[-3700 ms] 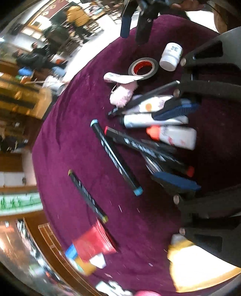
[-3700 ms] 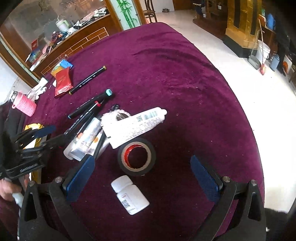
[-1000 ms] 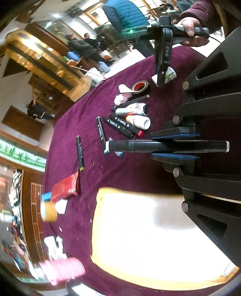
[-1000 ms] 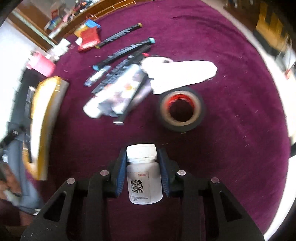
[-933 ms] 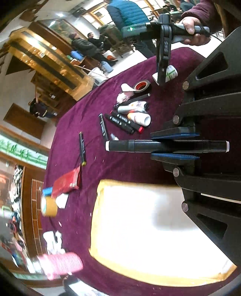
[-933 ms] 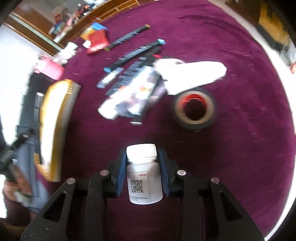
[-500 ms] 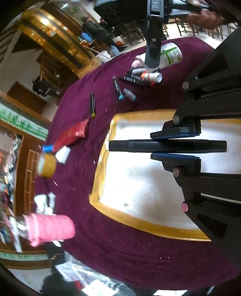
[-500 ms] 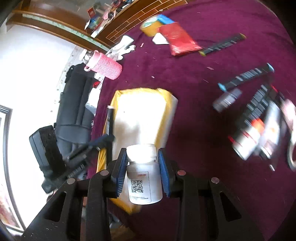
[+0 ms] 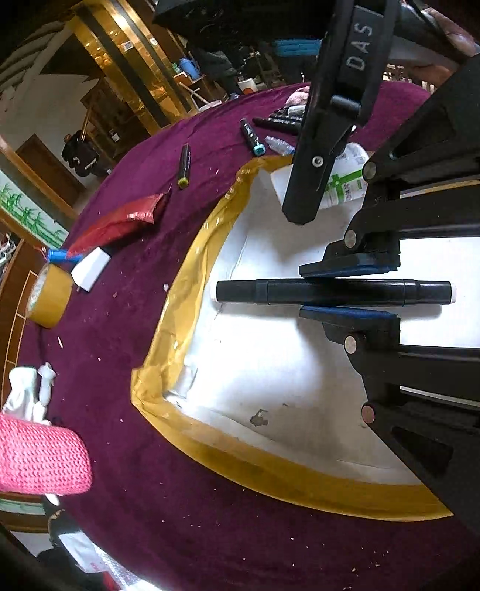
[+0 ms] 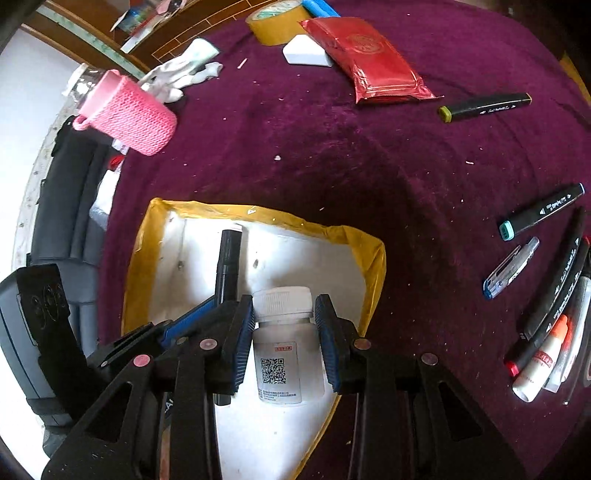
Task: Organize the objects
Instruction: 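Lower the marker into the white tray with the left gripper while the right gripper sets the bottle beside it, then withdraw the left gripper while the right gripper grasps a yellow-capped black marker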
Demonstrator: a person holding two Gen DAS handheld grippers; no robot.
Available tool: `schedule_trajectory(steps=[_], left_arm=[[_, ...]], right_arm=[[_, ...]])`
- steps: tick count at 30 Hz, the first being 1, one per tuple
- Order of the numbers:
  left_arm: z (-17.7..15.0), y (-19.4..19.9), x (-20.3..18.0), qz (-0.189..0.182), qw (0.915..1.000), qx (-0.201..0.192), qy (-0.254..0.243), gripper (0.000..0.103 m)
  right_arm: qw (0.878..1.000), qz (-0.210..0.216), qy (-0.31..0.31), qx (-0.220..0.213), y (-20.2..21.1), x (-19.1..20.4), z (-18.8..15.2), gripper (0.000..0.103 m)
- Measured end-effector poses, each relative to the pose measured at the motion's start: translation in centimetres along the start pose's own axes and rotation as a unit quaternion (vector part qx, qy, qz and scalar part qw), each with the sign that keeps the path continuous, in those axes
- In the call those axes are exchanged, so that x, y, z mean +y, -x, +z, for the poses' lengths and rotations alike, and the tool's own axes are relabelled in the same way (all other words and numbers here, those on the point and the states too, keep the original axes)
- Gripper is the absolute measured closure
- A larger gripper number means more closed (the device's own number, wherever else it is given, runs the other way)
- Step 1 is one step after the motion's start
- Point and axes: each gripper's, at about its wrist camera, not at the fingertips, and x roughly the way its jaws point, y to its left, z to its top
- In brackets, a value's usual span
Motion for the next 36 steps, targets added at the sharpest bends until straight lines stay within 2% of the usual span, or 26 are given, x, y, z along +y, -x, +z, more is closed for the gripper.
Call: schedule_trajectory(steps=[2,3,4,6,8,11,15,19,25,28,30,36], left_arm=[[0.0,-0.1,0.1,-0.008,1.0,-0.002,-0.001,0.09],[0.1,0.0,0.1,-0.012,0.9999,-0.004,-0.003,0.08],[0.1,0.1,-0.1,-0.015,0.9998,-0.009,-0.009,0.065],[0.1,0.6,-0.6,-0.005,0.9995,-0.019,-0.026,0.052],[-0.1,0.8,-0.8,-0.011,0.9988,-0.028,-0.039,0.052],[-0.6,1.2,-0.2,-0.039,0.9982,-0.036,-0.027,0.049],[-2.0,1.5,1.9,-0.071,0.9954,-0.056,0.033,0.049],[-3.6,2.3,3.3,-0.092,0.9878,-0.085,0.093,0.049],[-5.9,3.1,4.1,-0.095,0.9807,-0.099,0.139,0.049],[-6.0,3.6,4.6,-0.095,0.9786,-0.095,0.155,0.048],[-6.0,4.7,4.5,-0.095,0.9759,-0.11,0.163,0.048],[-6.6,9.5,-0.3,-0.038,0.979,-0.156,0.125,0.041]], right_arm=[[1.0,-0.007,0.004,-0.002,0.1,0.1,0.0,0.072],[1.0,-0.015,0.008,-0.004,0.1,0.2,0.1,0.072],[1.0,-0.022,0.011,-0.007,0.1,0.3,0.1,0.072],[0.999,-0.029,0.012,-0.009,0.0,0.4,0.2,0.072],[0.999,-0.035,0.011,-0.007,-0.1,0.4,0.4,0.072],[0.999,-0.039,0.017,-0.012,0.2,0.7,0.5,0.072],[0.998,-0.047,0.018,-0.043,2.1,0.6,0.2,0.071],[0.998,-0.042,0.007,-0.056,3.5,-0.2,-0.5,0.071],[0.998,-0.031,-0.015,-0.05,4.5,-2.1,-2.3,0.071],[0.998,-0.028,-0.017,-0.046,5.1,-3.6,-3.1,0.071],[0.998,-0.035,-0.015,-0.05,6.0,-4.9,-3.2,0.071],[0.995,-0.059,-0.036,-0.069,8.3,-11.9,-1.2,0.071]])
